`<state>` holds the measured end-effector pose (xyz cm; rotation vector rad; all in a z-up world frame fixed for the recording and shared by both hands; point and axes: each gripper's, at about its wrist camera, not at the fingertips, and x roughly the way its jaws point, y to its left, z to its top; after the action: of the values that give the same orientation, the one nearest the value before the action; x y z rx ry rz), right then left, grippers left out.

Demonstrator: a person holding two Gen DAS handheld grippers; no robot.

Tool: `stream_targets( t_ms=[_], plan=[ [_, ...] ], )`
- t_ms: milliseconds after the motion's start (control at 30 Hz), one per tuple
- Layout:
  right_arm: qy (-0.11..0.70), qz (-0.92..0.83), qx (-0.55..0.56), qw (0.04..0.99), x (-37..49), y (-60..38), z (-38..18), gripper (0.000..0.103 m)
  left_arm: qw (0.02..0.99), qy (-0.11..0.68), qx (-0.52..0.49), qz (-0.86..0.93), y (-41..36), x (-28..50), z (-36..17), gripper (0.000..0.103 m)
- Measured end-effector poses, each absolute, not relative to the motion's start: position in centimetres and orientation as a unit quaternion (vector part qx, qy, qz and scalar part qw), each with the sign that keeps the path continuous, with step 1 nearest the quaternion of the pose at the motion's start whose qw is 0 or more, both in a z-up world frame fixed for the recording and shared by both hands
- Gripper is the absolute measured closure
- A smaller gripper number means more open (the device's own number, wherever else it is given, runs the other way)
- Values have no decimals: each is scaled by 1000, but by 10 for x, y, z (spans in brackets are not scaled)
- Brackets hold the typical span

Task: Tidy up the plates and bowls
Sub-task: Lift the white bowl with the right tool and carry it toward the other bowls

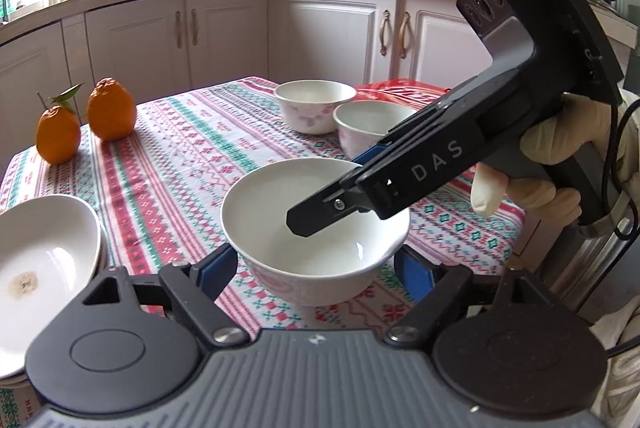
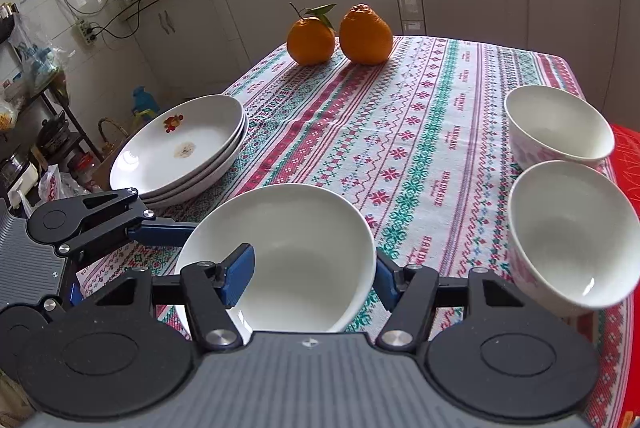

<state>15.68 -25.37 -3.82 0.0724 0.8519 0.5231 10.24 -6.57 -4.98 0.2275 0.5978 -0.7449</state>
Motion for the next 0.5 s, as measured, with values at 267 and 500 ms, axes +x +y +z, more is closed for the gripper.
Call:
stream_targets(
  t_ms=[267,500],
  plan=[
    [411,253,26,876,168,-244,-41,35,882,293,106,-353,-61,111,-56,18],
    [413,250,27,876,172,-244,-42,35,881,297,101,-353,-61,116,-59,18]
  ],
)
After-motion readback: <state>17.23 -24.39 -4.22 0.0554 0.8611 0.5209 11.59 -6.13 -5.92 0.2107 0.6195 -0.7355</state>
